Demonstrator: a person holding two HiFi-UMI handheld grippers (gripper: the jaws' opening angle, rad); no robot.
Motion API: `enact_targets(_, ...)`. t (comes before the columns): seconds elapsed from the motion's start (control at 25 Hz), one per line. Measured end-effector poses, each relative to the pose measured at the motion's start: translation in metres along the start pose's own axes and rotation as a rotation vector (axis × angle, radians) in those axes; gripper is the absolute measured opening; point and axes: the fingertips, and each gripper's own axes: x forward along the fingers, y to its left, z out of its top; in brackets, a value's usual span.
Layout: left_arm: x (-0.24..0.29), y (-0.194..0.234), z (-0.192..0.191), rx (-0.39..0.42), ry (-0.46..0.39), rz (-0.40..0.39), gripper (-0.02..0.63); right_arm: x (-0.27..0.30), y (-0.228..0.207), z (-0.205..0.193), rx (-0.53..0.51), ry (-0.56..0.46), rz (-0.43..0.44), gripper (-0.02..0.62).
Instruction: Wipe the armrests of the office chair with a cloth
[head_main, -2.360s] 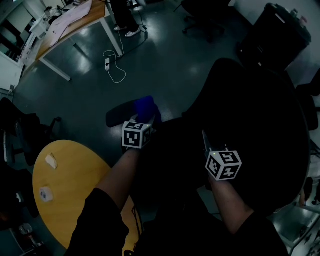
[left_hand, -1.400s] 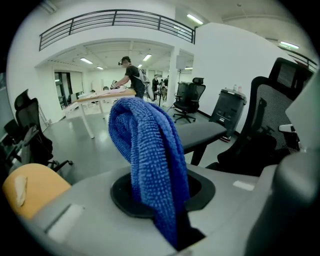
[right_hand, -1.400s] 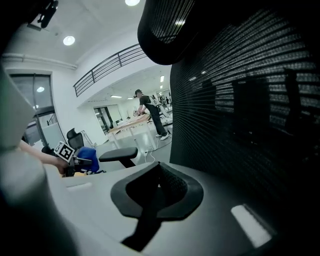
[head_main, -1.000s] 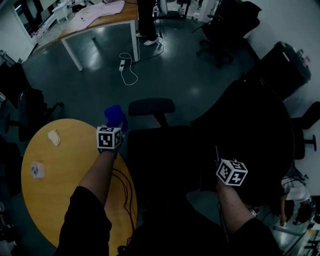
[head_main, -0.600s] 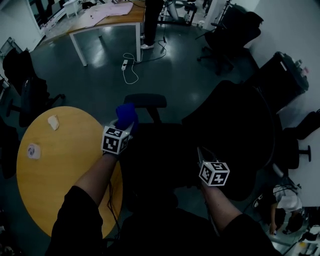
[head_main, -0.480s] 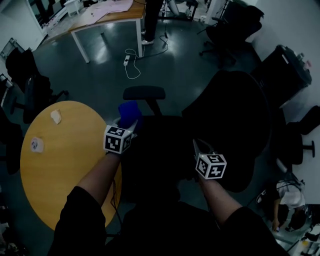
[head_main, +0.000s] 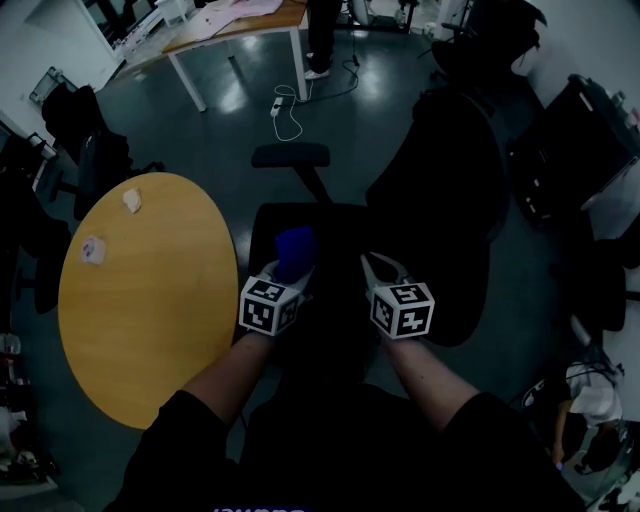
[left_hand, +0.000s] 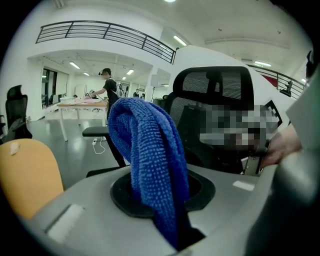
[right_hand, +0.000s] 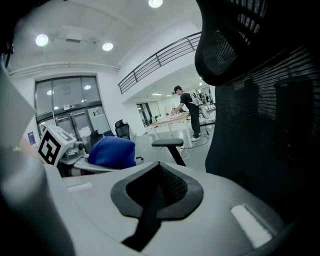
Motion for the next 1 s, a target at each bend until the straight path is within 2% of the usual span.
enact_targets(0.36,-0.001,-0.071,-0.057,-0.120,0.033,-0.008,0.106,-0.023,0.012,-0.022,-0.016,0.014,0.076,0.005)
enact_targets(0.52,0.001,-0.090,-0.071,-0.137,0.052,-0.035,0.106,-0.028,0.022,-0.031,-0.038,0.029,0.093,0.005)
enact_targets(0.8,0.006,-0.086,-0.106,-0.118,0.125,-0.053,0.106,-0.033,0.016,-0.037,-0.045,0.039,0.055,0.005)
enact_targets(1.0,-0.009,-0.077,-0.132,-0.131,0.146,-0.057,0.106,-0.039,0.006,-0.047,-0.047,0.054,-0.009,0.005)
